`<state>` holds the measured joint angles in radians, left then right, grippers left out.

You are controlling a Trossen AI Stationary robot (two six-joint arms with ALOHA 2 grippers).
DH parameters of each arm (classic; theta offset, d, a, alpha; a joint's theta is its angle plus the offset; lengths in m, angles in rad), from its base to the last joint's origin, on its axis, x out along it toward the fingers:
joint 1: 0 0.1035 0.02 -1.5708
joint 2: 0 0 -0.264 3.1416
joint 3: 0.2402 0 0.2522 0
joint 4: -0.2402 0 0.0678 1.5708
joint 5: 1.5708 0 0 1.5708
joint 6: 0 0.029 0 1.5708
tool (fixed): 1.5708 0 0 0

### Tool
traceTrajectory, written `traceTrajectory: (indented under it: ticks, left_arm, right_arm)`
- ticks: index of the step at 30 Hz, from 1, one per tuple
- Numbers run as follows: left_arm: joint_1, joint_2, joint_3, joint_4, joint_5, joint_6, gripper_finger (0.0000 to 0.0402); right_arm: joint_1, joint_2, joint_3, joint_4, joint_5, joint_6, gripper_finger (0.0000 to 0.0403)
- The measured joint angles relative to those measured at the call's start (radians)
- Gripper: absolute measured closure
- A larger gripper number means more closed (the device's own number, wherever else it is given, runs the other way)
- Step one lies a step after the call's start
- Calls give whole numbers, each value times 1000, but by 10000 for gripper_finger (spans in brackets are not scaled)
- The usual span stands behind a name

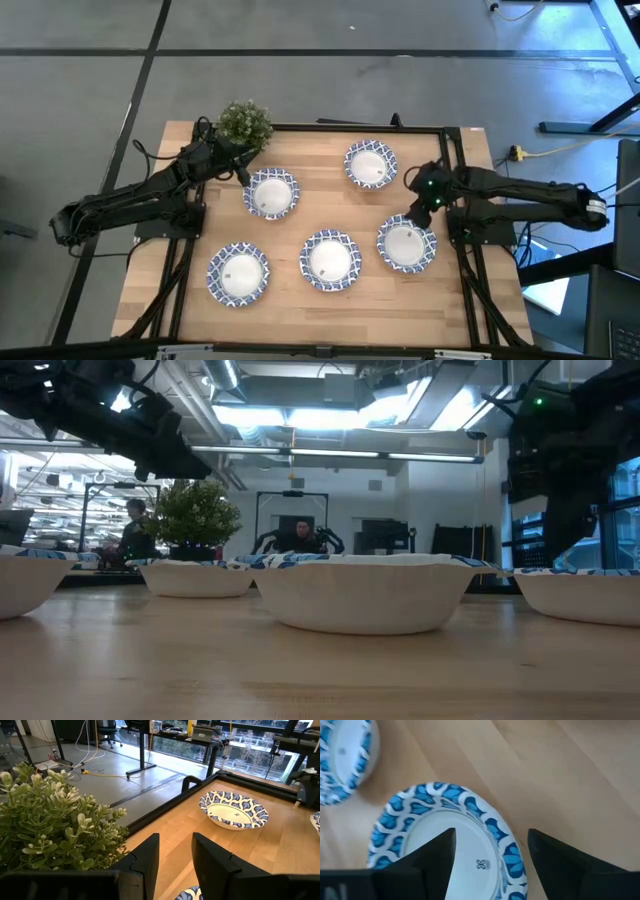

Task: Nest bowls inside each other
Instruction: Stack the white bowl on top of the other white bowl

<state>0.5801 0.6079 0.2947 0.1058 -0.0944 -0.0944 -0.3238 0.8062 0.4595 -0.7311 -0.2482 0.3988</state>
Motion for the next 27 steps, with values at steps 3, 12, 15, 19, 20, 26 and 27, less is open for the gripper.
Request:
traceTrajectory:
  ticks: [3,12,15,19,20,26,27]
  left_arm:
    - [0,0,0,0,0,0,292]
    - [0,0,0,0,0,0,292]
    - [0,0,0,0,0,0,292]
    - [0,0,0,0,0,0,292]
    - [0,0,0,0,0,0,292]
    - [0,0,0,0,0,0,292]
    - [0,0,0,0,0,0,292]
  right_arm:
    - [57,30,0,-4,62,19,166]
    - [143,152,0,26,123,46,183]
    - [147,188,0,40,124,46,183]
    - [147,228,0,51,124,63,183]
    - [147,237,0,54,124,68,183]
    - [147,270,1,65,125,72,186]
    - [147,274,1,69,125,72,190]
